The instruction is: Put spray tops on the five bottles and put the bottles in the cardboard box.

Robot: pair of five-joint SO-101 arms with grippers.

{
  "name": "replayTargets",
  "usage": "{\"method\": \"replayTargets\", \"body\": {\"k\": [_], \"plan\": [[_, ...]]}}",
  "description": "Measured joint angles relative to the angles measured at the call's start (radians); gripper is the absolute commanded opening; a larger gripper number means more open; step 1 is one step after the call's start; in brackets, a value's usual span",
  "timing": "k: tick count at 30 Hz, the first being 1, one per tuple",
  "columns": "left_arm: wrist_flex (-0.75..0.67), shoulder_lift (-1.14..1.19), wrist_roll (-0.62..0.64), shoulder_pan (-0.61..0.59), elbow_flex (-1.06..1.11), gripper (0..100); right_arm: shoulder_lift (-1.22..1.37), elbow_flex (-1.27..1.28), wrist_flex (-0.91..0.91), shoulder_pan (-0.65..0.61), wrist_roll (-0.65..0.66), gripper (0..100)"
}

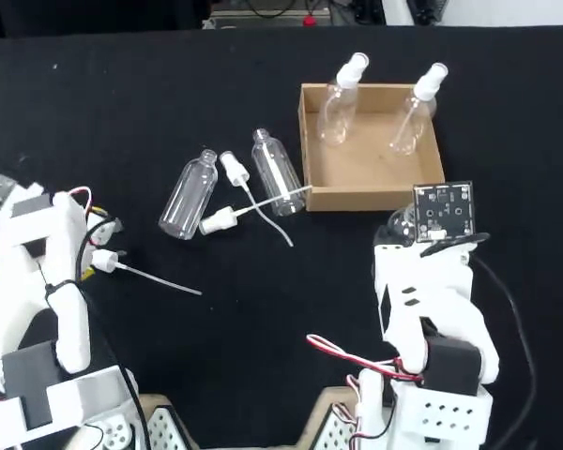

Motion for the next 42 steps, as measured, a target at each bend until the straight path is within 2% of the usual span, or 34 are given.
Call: {"method": "replayTargets", "body": {"k": [11,16,22,25,29,31,36,39,40,42], "plan": [[-0.094,0.011,0.023,0.002,0.061,29,0.0,0.0,0.0,0.0,0.0,10.6],[-0.117,0.094,0.023,-0.009,0.06,28,0.0,0.0,0.0,0.0,0.0,10.6],[-0.124,0.14,0.028,-0.014,0.055,9,0.0,0.0,0.0,0.0,0.0,10.6],[-0.124,0.14,-0.017,-0.025,0.021,5,0.0,0.0,0.0,0.0,0.0,10.6],[-0.1,0.124,-0.19,-0.129,-0.06,7,0.0,0.0,0.0,0.0,0.0,10.6],[-0.1,0.11,-0.33,-0.203,-0.112,9,0.0,0.0,0.0,0.0,0.0,10.6],[-0.146,0.107,-0.816,-0.41,-0.186,10,0.0,0.0,0.0,-0.04,0.0,10.3],[-0.175,0.118,-1.119,-0.451,-0.187,10,0.0,0.0,0.0,-0.091,0.0,10.3],[-0.178,0.133,-1.197,-0.451,-0.187,10,0.0,0.0,0.0,-0.106,0.0,10.3],[-0.18,0.17,-1.274,-0.448,-0.187,10,0.0,0.0,0.0,-0.132,0.0,10.3]]}}
